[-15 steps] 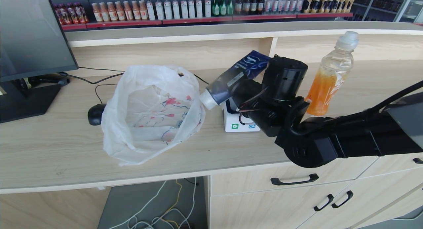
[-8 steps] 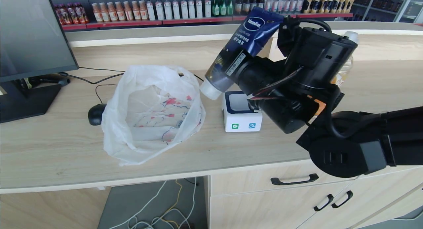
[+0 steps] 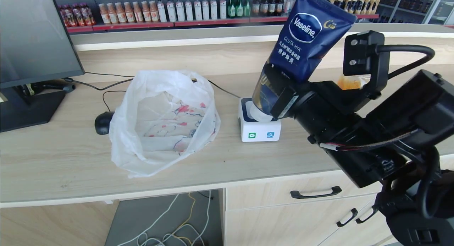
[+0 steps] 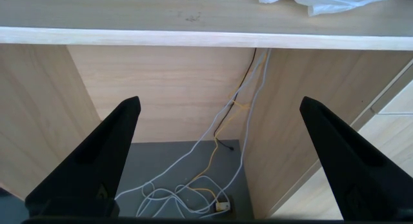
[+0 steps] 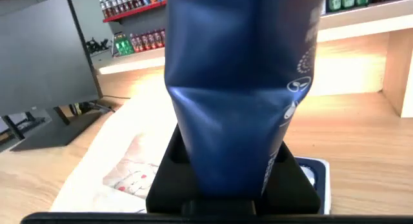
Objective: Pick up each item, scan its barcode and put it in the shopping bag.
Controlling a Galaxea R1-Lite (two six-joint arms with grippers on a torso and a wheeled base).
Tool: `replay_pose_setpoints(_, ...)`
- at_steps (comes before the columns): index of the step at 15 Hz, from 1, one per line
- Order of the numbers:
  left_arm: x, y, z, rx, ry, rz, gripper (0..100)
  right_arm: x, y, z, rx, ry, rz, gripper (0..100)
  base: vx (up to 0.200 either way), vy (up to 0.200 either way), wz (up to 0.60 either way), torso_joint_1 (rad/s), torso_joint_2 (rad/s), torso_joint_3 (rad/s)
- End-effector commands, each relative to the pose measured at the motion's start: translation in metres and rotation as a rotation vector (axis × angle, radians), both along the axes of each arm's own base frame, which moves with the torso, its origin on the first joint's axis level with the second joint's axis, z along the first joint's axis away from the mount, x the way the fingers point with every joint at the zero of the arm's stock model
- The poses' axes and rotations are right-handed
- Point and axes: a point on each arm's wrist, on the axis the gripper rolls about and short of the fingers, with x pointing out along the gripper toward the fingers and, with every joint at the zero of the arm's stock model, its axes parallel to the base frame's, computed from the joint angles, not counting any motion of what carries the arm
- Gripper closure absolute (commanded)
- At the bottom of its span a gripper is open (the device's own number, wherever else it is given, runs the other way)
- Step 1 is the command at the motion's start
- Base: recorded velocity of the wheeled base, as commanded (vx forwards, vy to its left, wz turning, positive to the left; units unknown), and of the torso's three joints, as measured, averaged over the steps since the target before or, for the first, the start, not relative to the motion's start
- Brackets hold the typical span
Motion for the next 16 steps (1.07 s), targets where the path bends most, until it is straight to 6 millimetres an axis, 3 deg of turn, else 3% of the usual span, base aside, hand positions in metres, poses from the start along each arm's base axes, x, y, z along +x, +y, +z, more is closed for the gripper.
replay_pose_setpoints(1,0.000,0.000,0.000,0.000,0.001,0.000,0,0.005,0.002,-0.015,-0.046,-0.018,-0.008,100,0.000,0.000,0.00,0.000,0.00,0.000)
replay_pose_setpoints(4,0.000,0.000,0.000,0.000,0.001,0.000,0,0.029,0.000,-0.034,-0.086,-0.071,-0.079,100,0.000,0.000,0.00,0.000,0.00,0.000)
replay_pose_setpoints(6,0.000,0.000,0.000,-0.002,0.000,0.000,0,0.045,0.005,-0.036,-0.112,-0.103,-0.084,100,0.000,0.000,0.00,0.000,0.00,0.000)
replay_pose_setpoints(11,0.000,0.000,0.000,-0.002,0.001,0.000,0,0.054,0.013,-0.047,-0.087,-0.086,-0.071,100,0.000,0.000,0.00,0.000,0.00,0.000)
replay_pose_setpoints(16,0.000,0.000,0.000,-0.003,0.001,0.000,0,0.055,0.012,-0.039,-0.059,-0.109,-0.075,100,0.000,0.200,0.00,0.000,0.00,0.001)
